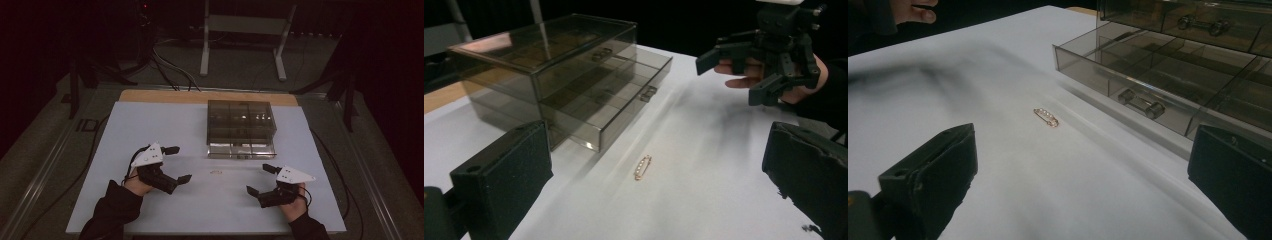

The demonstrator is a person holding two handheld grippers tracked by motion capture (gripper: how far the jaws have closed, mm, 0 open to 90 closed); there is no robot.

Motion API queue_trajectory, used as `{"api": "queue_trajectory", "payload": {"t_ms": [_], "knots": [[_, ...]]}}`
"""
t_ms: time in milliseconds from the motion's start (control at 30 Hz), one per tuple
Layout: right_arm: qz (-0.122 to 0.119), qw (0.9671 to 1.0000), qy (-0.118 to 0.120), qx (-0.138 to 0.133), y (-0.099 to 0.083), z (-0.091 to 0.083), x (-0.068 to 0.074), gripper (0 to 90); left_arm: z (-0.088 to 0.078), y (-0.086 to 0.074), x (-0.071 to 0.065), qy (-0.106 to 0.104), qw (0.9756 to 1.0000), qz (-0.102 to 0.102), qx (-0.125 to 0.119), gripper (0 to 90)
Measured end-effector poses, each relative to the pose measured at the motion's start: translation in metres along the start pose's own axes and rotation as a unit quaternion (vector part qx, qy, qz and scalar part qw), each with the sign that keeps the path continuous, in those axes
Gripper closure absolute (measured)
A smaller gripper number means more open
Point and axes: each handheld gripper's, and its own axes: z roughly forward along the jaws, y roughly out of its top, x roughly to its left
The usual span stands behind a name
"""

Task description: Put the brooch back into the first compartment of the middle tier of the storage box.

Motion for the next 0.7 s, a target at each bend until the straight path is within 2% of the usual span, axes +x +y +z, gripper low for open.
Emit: {"api": "queue_trajectory", "payload": {"t_ms": [333, 700], "knots": [[0.003, 1.0000, 0.002, -0.001, 0.000, 0.000, -0.001, 0.0, 0.024, 0.008, -0.005, -0.024, 0.9997, 0.007, 0.006, 0.3], [0.004, 1.0000, 0.005, -0.002, 0.000, 0.000, 0.000, 0.0, 0.042, 0.010, -0.007, -0.044, 0.9989, 0.007, 0.011, 1.3]]}}
